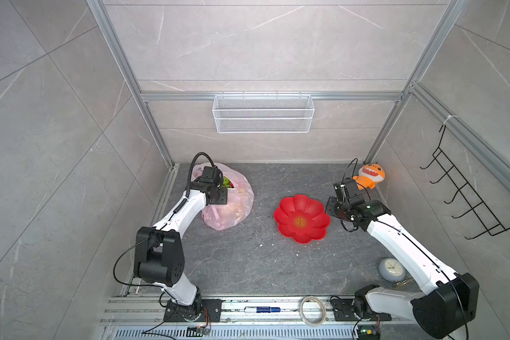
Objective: Take fruits out of the plastic bag
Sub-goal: Move the plastic bag to the center of the table.
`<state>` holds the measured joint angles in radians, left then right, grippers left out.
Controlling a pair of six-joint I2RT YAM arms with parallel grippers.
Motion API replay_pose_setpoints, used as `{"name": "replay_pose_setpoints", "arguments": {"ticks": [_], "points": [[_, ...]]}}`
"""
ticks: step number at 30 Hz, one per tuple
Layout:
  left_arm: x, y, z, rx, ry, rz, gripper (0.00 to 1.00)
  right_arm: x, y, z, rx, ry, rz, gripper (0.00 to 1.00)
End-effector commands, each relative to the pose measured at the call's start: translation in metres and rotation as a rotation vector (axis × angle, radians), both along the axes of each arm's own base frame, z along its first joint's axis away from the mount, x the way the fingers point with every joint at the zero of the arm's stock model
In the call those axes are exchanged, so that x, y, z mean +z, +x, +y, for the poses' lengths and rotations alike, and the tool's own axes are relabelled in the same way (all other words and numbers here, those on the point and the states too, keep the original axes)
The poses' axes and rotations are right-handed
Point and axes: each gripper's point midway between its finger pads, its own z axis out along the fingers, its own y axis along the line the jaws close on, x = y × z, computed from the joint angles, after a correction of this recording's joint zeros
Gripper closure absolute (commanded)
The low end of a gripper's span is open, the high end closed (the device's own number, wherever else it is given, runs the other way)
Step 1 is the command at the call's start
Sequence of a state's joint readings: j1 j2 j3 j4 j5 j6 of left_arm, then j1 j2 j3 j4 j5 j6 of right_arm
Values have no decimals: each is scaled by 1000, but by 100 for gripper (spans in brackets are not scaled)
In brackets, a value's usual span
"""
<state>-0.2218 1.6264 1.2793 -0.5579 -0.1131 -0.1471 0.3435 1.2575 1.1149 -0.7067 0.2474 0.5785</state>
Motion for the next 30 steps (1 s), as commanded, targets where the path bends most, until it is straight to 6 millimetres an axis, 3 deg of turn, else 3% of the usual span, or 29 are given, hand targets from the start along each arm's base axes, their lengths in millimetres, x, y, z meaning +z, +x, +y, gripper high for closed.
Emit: {"name": "replay_pose_setpoints", "arguments": {"ticks": [1, 7, 10, 15, 22, 30], "points": [[4, 11, -12, -52, -45, -52, 52, 9, 7, 4, 18, -8, -20, 50], [8, 5, -20, -72, -82, -68, 90, 14, 13, 13, 49, 26, -38, 51], [14, -4, -29, -95, -87, -77, 100, 19, 18, 24, 107, 50, -41, 52], [22, -36, -58, -160, -76, -72, 100, 29, 25, 52, 237, 94, -52, 54], [20, -98, -107, -284, -64, -21, 100, 37, 32, 94, 383, 116, -66, 53], [22, -159, -136, -369, -67, 28, 100, 37, 41, 135, 487, 161, -68, 52]]}}
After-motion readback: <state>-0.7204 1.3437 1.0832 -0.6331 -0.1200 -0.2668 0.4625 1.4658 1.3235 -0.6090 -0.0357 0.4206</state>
